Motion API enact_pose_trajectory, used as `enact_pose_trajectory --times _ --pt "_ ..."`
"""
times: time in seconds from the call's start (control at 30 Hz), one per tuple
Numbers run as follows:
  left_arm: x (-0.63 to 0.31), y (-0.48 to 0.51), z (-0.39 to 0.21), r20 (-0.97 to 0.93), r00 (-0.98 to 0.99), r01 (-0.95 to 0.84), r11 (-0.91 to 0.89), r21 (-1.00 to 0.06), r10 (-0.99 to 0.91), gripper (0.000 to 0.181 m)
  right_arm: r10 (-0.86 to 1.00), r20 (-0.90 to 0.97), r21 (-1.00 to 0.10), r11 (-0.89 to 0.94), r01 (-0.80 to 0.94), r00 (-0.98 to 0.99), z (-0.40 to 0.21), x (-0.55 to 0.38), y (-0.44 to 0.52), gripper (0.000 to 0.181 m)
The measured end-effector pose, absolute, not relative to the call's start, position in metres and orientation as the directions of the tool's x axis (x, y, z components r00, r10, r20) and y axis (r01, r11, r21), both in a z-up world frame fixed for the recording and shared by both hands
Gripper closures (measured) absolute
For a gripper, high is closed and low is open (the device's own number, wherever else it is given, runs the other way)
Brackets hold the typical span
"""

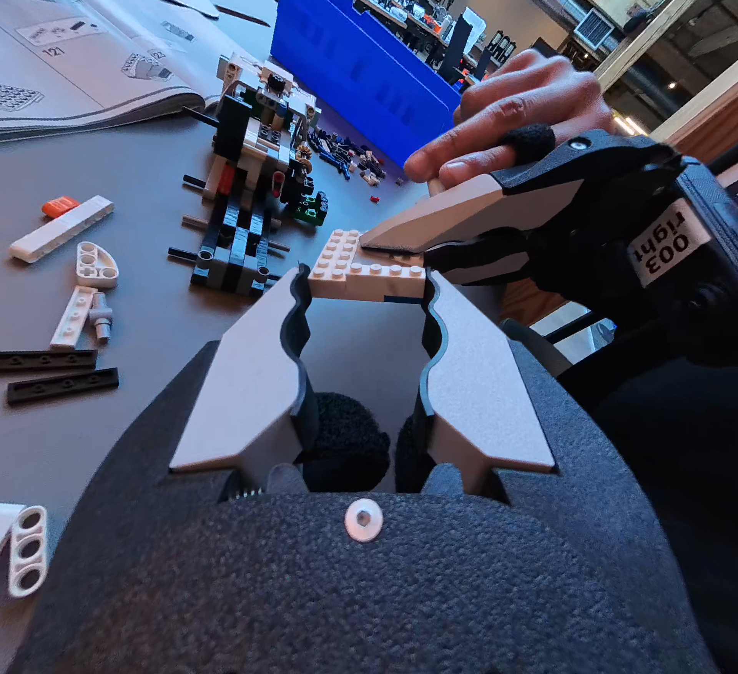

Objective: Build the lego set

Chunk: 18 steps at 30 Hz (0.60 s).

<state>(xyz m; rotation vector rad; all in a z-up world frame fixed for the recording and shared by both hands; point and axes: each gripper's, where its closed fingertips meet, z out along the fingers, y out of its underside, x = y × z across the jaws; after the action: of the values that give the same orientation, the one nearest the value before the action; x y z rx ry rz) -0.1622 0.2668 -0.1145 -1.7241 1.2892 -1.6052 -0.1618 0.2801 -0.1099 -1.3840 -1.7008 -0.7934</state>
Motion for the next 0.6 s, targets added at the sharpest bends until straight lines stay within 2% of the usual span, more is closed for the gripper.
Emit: enact_pose_trajectory --times 0.1,0.2,0.27,0.33,0.4,0.43,0.53,0.6 --pt "-0.163 0.268 -0.116 0.499 -0.111 -0.334 -0.441 -0.833 -0.859 0.127 0.465 0.878 0.012 0.221 0.975 -0.116 -0.111 -0.163 0.281 0.17" --pt "-0.165 0.27 -0.113 0.492 -0.124 -0.32 -0.435 -0.842 -0.862 0.127 0.481 0.877 -0.093 0.192 0.977 -0.011 -0.107 -0.165 0.283 0.169" --pt "-0.169 0.276 -0.115 0.479 -0.112 -0.317 -0.426 -0.847 -0.871 0.127 0.471 0.882 -0.134 0.173 0.976 0.038 -0.099 -0.158 0.279 0.147" --pt "-0.175 0.286 -0.117 0.432 -0.088 -0.3 -0.39 -0.871 -0.898 0.127 0.526 0.829 -0.277 0.087 0.957 0.192 -0.091 -0.138 0.269 0.141" --pt "-0.18 0.289 -0.116 0.38 -0.088 -0.286 -0.342 -0.895 -0.921 0.126 0.612 0.674 -0.484 -0.058 0.873 0.414 -0.095 -0.11 0.254 0.141" --pt "-0.181 0.288 -0.115 0.341 -0.093 -0.28 -0.305 -0.911 -0.935 0.127 0.683 0.528 -0.57 -0.156 0.807 0.505 -0.108 -0.099 0.24 0.14" --pt "-0.18 0.28 -0.112 0.225 -0.127 -0.269 -0.185 -0.945 -0.966 0.127 0.756 0.165 -0.689 -0.37 0.623 0.633 -0.144 -0.076 0.206 0.138" --pt "-0.177 0.273 -0.111 0.178 -0.154 -0.262 -0.134 -0.956 -0.972 0.126 0.746 0.117 -0.736 -0.378 0.562 0.655 -0.154 -0.068 0.204 0.147"
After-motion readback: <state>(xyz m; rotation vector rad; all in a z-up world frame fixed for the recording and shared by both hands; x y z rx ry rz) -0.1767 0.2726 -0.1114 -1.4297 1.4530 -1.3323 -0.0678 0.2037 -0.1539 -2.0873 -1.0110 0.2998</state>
